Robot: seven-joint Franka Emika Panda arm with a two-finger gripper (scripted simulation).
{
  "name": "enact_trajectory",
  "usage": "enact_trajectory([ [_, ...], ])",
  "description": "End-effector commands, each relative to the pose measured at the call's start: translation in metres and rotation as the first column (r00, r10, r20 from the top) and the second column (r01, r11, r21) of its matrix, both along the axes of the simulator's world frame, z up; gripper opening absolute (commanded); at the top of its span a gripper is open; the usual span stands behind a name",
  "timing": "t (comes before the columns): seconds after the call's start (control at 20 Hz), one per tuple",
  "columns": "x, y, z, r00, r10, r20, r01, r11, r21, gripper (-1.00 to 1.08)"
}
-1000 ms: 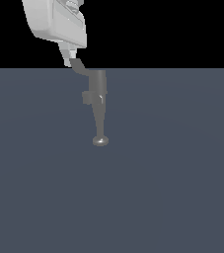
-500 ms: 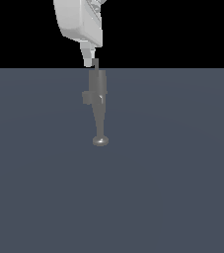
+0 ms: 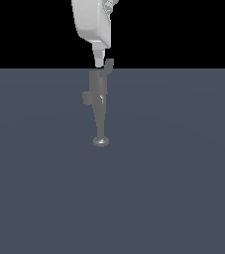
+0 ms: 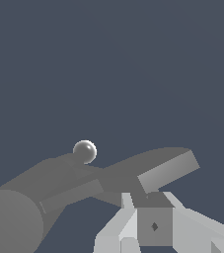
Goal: Turn on the faucet by rotating a designated handle.
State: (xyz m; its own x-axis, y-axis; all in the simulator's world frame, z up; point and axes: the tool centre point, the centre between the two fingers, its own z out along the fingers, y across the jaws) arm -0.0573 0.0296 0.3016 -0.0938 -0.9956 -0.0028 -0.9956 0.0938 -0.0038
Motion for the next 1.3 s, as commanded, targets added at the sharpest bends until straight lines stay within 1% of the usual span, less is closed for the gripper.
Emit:
enact_trajectory([
  [0.0,0.006,-0.016,-0.001,1.000,-0.017,0.000,0.017,1.000,-0.001,-1.00],
  [0.8,0.034,-0.062,-0.002,0.999,-0.033,-0.002,0.033,0.999,-0.002,-1.00],
  [1.25,0.047,-0.082,-0.002,0.999,-0.040,-0.004,0.040,0.999,-0.002,-1.00],
])
